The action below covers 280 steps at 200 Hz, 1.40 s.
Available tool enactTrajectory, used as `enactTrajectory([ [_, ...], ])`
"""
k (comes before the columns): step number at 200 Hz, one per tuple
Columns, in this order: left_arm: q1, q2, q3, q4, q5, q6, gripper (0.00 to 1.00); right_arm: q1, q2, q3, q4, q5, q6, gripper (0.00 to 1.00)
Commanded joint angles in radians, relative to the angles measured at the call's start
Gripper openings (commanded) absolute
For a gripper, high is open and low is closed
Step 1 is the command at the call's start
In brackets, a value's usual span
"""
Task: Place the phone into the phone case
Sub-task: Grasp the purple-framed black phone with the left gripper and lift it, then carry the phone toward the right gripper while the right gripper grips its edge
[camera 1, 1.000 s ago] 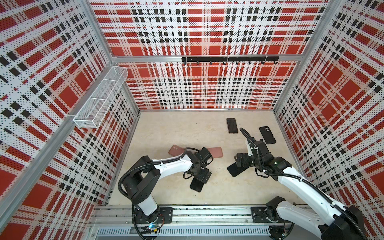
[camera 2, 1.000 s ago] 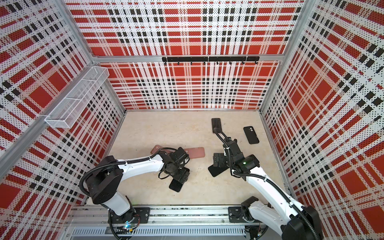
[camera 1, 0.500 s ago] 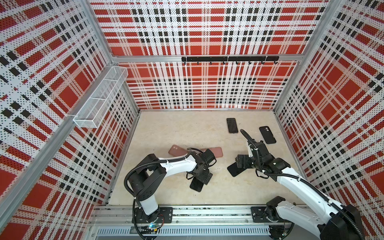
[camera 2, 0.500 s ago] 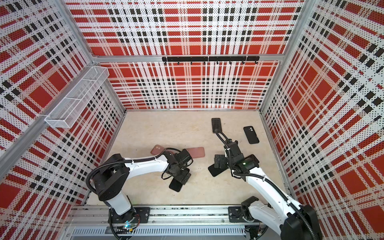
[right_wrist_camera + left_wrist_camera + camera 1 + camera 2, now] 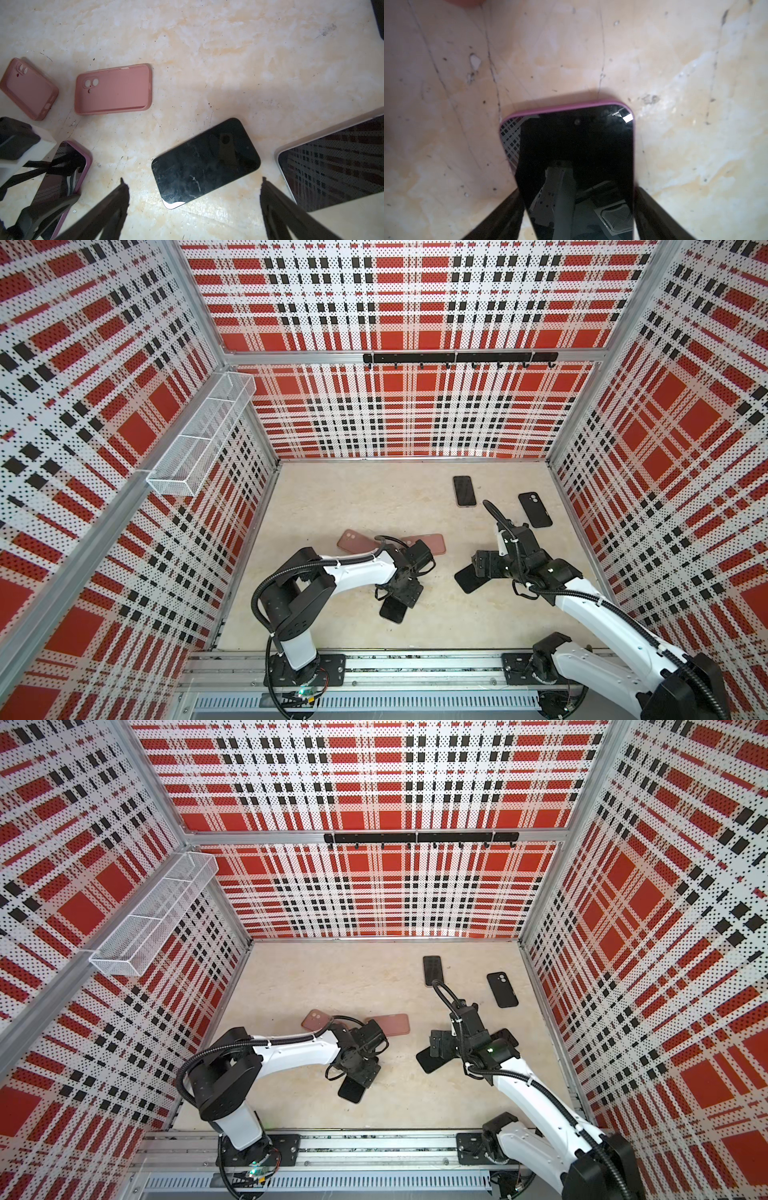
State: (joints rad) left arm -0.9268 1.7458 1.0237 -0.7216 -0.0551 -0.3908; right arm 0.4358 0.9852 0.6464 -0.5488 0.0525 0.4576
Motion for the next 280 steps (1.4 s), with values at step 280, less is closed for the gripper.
enactTrajectory([
  [280, 0.309, -0.112, 0.103, 0.033, 0.197, -0.039, 0.66, 0.149, 0.178, -0.200, 0.699, -0.432, 0.057, 0.96],
])
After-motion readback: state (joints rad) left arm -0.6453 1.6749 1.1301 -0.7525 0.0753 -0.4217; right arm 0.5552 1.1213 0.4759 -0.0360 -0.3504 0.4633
